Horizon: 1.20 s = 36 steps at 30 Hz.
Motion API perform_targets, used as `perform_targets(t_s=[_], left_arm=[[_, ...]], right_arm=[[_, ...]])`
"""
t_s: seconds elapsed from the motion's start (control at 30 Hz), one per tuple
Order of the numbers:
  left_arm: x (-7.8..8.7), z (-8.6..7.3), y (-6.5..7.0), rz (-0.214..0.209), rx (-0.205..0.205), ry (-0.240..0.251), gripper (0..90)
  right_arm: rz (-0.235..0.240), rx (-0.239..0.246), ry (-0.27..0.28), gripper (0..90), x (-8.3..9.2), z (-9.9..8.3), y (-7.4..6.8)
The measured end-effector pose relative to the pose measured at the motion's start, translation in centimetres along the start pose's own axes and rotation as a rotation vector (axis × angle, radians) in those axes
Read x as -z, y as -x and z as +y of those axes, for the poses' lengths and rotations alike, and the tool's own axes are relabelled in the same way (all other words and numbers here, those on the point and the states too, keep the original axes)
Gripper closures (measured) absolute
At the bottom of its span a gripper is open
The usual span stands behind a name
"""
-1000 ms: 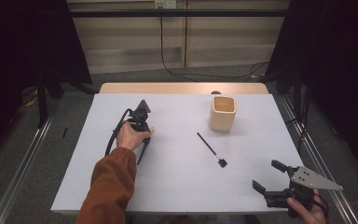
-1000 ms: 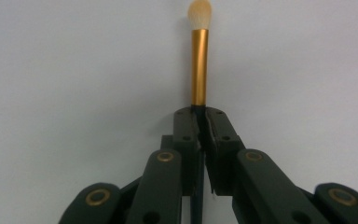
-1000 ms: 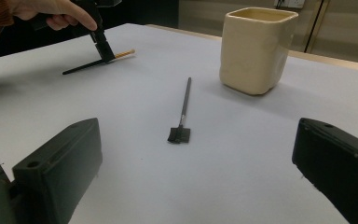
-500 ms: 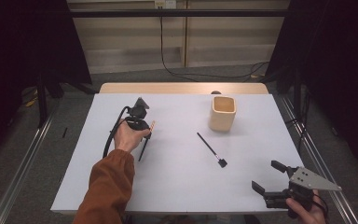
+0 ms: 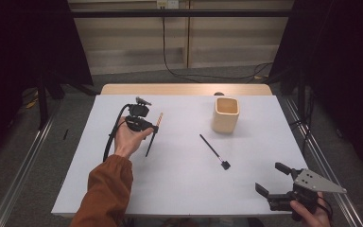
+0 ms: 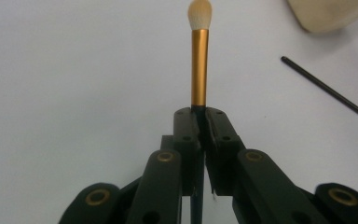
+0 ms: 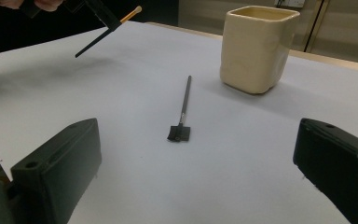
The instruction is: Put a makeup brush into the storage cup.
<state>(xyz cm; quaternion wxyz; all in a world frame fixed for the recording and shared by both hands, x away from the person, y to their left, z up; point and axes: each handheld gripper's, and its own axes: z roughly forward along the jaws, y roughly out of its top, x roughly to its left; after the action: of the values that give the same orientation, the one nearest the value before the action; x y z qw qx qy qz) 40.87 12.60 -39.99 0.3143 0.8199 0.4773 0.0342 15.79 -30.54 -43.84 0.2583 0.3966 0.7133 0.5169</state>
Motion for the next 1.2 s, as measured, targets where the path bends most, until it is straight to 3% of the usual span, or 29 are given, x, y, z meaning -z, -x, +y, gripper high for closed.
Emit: perform_targets(t_s=[0.23, 0.3, 0.43, 0.53, 0.6, 0.77, 0.97, 1.2], left_arm=[[0.7, -0.3, 0.4, -0.017, -0.036, 0.088, 83.9], [1.1, -0.4, 0.6, -0.016, -0.065, 0.122, 83.9], [1.2, -0.5, 0.7, -0.007, -0.090, 0.138, 83.9], [1.3, -0.7, 0.8, -0.009, -0.091, 0.179, 83.9], [1.6, -0.9, 0.9, -0.008, -0.090, 0.234, 83.9], [2.0, -1.2, 1.1, 0.000, -0.115, 0.282, 83.9], [2.5, -1.7, 1.4, -0.034, -0.139, 0.364, 83.8], [3.1, -2.1, 1.8, -0.076, -0.167, 0.423, 83.8]], right_arm=[[0.001, -0.001, -0.002, 0.2, 0.0, 0.0, 0.0], [0.000, -0.001, -0.003, 0.1, 0.0, 0.0, 0.0], [0.001, -0.001, -0.001, 0.1, 0.0, 0.0, 0.0], [0.000, -0.001, -0.002, 0.1, 0.0, 0.0, 0.0], [0.000, -0.002, -0.002, 0.1, 0.0, 0.0, -0.1], [0.000, -0.003, -0.002, 0.0, 0.1, 0.0, 0.0], [-0.001, -0.004, -0.003, 0.0, 0.1, 0.0, 0.0], [0.000, -0.012, 0.000, 0.0, 0.1, 0.0, 0.1]])
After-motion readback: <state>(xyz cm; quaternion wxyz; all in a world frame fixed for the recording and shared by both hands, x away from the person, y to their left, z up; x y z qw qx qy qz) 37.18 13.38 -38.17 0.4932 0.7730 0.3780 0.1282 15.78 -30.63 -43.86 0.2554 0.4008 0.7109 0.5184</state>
